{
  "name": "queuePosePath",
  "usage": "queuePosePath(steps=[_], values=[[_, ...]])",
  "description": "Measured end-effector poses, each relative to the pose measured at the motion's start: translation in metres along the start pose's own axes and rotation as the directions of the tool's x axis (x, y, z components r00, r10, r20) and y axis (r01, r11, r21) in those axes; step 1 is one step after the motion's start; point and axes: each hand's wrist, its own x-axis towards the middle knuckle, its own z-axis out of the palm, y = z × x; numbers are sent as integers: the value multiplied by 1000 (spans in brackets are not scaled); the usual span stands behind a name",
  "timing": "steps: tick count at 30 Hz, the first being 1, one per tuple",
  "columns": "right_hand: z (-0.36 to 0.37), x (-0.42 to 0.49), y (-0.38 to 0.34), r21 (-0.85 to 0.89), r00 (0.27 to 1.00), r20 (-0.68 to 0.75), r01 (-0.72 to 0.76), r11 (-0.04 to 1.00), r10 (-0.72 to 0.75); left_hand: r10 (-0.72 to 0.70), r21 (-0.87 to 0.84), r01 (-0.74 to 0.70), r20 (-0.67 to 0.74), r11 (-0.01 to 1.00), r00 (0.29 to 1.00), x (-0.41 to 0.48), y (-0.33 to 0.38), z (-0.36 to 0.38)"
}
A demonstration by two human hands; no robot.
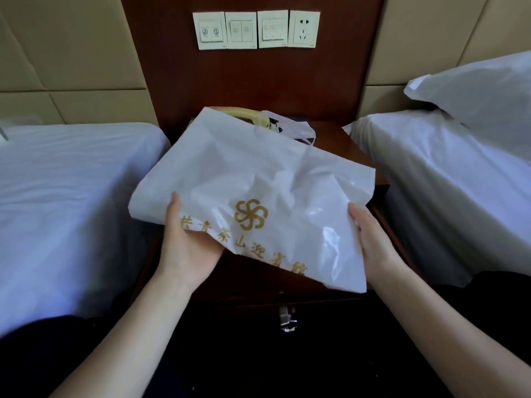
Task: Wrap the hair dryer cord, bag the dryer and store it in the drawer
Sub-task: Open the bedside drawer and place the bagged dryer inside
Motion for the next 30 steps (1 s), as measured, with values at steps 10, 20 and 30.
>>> queuePosePath(steps=[10, 20, 30], values=[[-25, -4, -36, -81, 990, -104, -104, 991, 96, -151, 164, 185, -200, 969, 968, 15, 40, -18], [-41, 5, -48, -298, 980, -108, -192, 935, 167, -297, 638, 414, -289, 649, 910, 27, 26, -35], [-46, 14, -32, -591, 946, -223, -322, 740, 234, -147, 827, 399, -371, 396, 917, 21, 13, -49]])
